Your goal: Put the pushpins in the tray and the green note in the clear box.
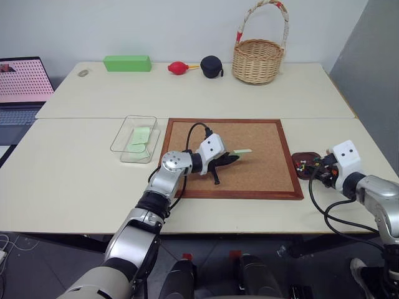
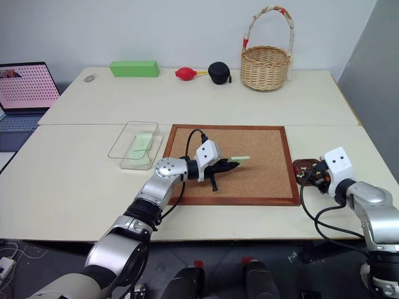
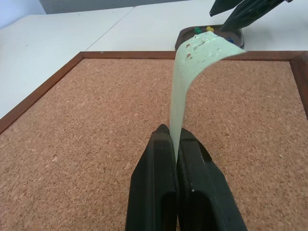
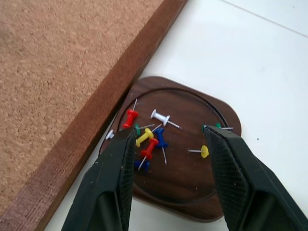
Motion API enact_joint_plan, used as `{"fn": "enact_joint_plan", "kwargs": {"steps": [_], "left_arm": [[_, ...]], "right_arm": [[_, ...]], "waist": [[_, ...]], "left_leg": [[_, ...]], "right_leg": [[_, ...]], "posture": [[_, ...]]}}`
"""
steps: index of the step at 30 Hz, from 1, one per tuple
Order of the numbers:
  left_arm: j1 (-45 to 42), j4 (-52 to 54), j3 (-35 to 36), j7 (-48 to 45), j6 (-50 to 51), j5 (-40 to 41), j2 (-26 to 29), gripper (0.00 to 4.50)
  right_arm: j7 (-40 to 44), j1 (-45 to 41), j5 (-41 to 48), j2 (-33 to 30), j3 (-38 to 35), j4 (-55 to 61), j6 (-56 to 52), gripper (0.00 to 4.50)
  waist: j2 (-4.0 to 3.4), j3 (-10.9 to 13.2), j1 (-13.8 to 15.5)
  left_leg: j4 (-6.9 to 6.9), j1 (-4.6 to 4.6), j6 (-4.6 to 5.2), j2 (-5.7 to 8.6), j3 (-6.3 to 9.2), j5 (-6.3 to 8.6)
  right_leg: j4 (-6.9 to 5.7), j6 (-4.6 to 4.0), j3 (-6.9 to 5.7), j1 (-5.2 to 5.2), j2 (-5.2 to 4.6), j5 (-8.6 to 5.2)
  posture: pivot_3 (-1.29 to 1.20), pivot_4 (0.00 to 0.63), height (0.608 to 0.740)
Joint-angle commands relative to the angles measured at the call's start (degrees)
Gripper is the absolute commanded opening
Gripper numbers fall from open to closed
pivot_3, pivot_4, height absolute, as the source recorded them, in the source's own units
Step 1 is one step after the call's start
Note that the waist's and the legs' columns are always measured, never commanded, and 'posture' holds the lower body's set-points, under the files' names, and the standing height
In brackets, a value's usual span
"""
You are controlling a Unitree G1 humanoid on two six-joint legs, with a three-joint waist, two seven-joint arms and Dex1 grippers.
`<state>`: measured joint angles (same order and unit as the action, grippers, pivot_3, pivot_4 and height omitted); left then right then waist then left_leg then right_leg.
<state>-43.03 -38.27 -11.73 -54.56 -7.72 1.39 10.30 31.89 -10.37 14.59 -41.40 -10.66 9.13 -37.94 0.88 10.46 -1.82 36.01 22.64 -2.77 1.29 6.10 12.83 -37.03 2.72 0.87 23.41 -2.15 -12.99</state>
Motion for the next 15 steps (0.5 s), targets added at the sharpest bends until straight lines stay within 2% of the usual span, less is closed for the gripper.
{"fn": "enact_joint_plan", "kwargs": {"steps": [1, 5, 9, 15], "left_arm": [[-1.91, 4.30, 2.99, 1.55, 2.76, 2.79, 0.25, 0.00], [-2.07, 10.10, 5.67, 3.81, 8.37, 3.79, 3.00, 0.00], [-0.69, 17.47, 9.61, 8.93, 15.39, 2.86, 9.55, 0.00], [1.21, 20.64, 14.91, 13.95, 21.03, 1.10, 20.89, 0.00]], "right_arm": [[3.00, -1.69, 2.98, -0.52, -2.56, 5.53, 2.89, 2.33], [7.02, -3.81, 6.30, 0.45, -0.94, 9.33, 5.79, 2.33], [10.24, -9.23, 9.13, 3.01, 3.49, 11.61, 6.65, 2.33], [11.86, -15.95, 10.29, 7.90, 10.36, 11.99, 6.49, 2.33]], "waist": [[0.00, 0.00, -0.02], [0.02, 0.01, -0.10], [0.06, 0.07, -0.97], [0.10, 0.11, -1.16]], "left_leg": [[0.00, 0.00, 0.00, 0.00, 0.00, 0.00], [0.00, 0.00, 0.00, -0.01, 0.00, 0.00], [-0.01, -0.07, 0.00, -0.10, 0.02, 0.00], [0.00, -0.08, -0.01, -0.10, 0.09, 0.00]], "right_leg": [[0.00, 0.00, 0.00, 0.00, 0.00, 0.00], [-0.01, 0.00, 0.00, 0.00, 0.01, 0.00], [-0.06, 0.00, 0.00, 0.00, 0.10, 0.00], [-0.06, -0.01, -0.04, -0.03, 0.10, 0.00]], "posture": [[0.00, 0.150, 0.740], [0.00, 0.150, 0.740], [0.00, 0.150, 0.740], [0.00, 0.150, 0.740]]}}
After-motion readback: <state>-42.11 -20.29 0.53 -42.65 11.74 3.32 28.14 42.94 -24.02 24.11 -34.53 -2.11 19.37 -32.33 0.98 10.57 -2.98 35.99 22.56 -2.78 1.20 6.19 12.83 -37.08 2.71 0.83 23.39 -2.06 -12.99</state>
